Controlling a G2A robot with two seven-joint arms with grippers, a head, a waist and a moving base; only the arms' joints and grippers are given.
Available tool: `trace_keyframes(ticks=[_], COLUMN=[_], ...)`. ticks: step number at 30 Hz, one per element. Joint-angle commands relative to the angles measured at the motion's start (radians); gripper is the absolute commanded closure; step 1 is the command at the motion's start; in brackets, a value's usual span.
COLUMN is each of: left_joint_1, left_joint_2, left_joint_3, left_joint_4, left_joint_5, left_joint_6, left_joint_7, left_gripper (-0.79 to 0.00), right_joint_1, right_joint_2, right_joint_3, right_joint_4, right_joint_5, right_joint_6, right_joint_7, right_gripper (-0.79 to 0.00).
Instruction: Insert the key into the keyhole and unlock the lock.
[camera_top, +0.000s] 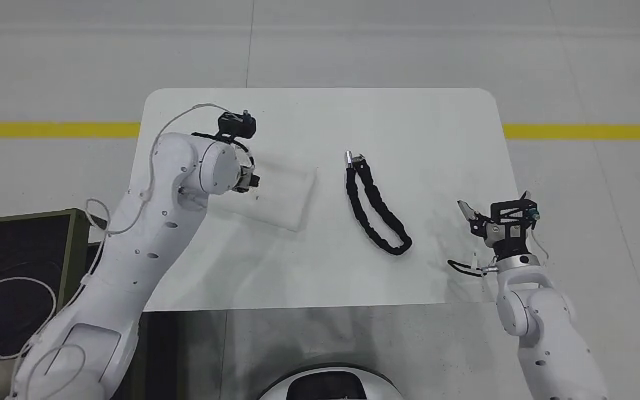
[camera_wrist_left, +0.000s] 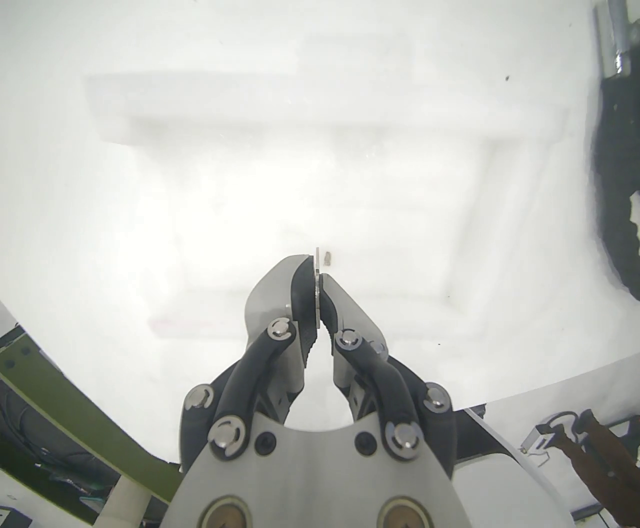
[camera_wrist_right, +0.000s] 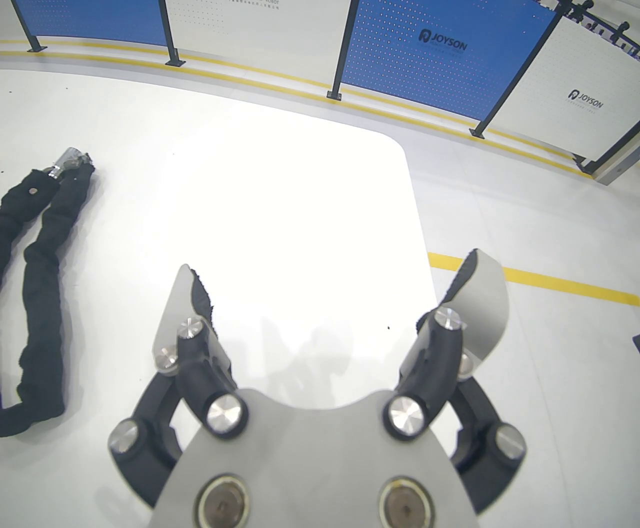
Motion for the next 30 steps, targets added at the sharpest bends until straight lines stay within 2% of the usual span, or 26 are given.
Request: trace_keyframes(ticks=[1, 3, 6, 10, 14, 18, 27, 28, 30], left_joint_1=[0.024, 0.062, 0.129, 0.248, 0.290, 0.284, 0.285, 0.285, 0.285], left_joint_2=[0.002, 0.003, 0.000, -0.009, -0.018, -0.015, -0.014, -0.014, -0.014], left_joint_3=[-0.088, -0.172, -0.307, -0.471, -0.518, -0.524, -0.525, -0.525, -0.525], left_joint_4=[-0.030, -0.064, -0.099, 0.000, 0.179, 0.293, 0.298, 0.298, 0.298], left_joint_5=[-0.077, -0.188, -0.444, -0.851, -1.166, -1.244, -1.242, -1.242, -1.242], left_joint_6=[0.016, 0.060, 0.095, -0.077, -0.254, -0.371, -0.376, -0.376, -0.376], left_joint_7=[0.016, 0.060, 0.142, 0.303, 0.311, 0.260, 0.256, 0.256, 0.256], left_gripper=[0.000, 0.000, 0.000, 0.000, 0.000, 0.000, 0.000, 0.000, 0.000], right_joint_1=[0.000, 0.000, 0.000, 0.000, 0.000, 0.000, 0.001, 0.008, 0.053], right_joint_2=[0.000, 0.000, 0.000, 0.000, 0.000, 0.000, 0.000, 0.000, 0.002], right_joint_3=[0.000, 0.000, 0.000, 0.000, 0.000, 0.000, -0.001, -0.018, -0.044], right_joint_4=[0.000, 0.000, 0.000, 0.000, 0.000, 0.000, 0.000, -0.022, -0.077], right_joint_5=[0.000, 0.000, 0.000, 0.000, 0.000, 0.000, -0.002, 0.014, 0.072], right_joint_6=[0.000, 0.000, 0.000, 0.000, 0.000, 0.000, -0.003, -0.047, -0.152], right_joint_7=[0.000, 0.000, 0.000, 0.000, 0.000, 0.000, 0.003, 0.029, 0.165], right_gripper=[-0.785, -0.785, -0.785, -0.785, -0.785, -0.785, -0.785, -0.785, -0.785])
